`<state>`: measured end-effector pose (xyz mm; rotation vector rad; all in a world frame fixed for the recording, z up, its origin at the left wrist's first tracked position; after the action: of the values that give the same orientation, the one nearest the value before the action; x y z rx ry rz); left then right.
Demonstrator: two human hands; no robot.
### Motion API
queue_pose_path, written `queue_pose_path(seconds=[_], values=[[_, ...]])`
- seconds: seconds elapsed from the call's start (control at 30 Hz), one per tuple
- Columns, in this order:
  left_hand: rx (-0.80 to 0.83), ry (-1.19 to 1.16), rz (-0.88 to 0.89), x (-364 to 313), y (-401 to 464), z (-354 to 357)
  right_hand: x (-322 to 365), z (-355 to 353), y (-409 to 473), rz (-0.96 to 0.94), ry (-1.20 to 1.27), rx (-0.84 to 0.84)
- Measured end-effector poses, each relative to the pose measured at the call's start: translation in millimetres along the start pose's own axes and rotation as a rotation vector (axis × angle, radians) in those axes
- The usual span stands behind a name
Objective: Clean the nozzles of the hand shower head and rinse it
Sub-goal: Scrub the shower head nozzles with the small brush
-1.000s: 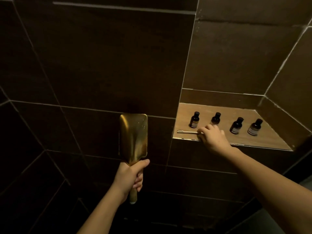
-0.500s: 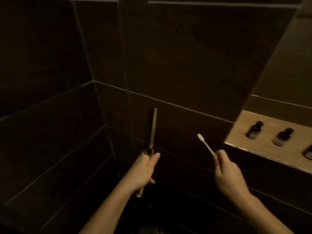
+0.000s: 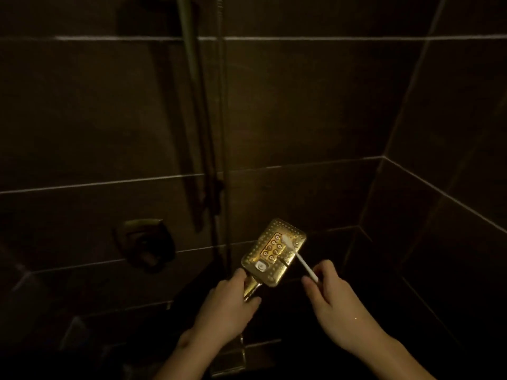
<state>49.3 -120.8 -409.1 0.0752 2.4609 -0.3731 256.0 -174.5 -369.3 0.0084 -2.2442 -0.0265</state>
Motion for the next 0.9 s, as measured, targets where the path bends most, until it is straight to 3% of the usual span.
queue_pose_path(seconds=[0.17, 0.3, 0.43, 0.7, 0.9], values=[[-0.103, -0.053, -0.127, 40, -28, -30, 34, 28, 29, -0.204, -0.101, 0.131], [0.07, -0.152, -0.211, 54, -56, -42, 64, 47, 42, -0.414, -0.113, 0.17], [0.062, -0.155, -0.228, 58, -74, -54, 82, 56, 54, -0.558, -0.262, 0.118], [-0.03, -0.147, -0.196, 54, -70, -52, 72, 58, 66, -0.557, -0.346, 0.033], [-0.08, -0.008, -0.137, 49, -51, -44, 56, 46, 63, -0.474, -0.544, -0.069]])
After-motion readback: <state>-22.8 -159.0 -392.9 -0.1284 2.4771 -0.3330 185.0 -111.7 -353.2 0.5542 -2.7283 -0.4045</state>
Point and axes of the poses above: each hand's wrist, its own y-axis towards the middle knuckle, its own z-axis out of the palm, x = y × z, the point moved 3 cm from there along y, towards the middle knuckle, and after that the axes turned 5 degrees about -z, right-handed, at the moved point
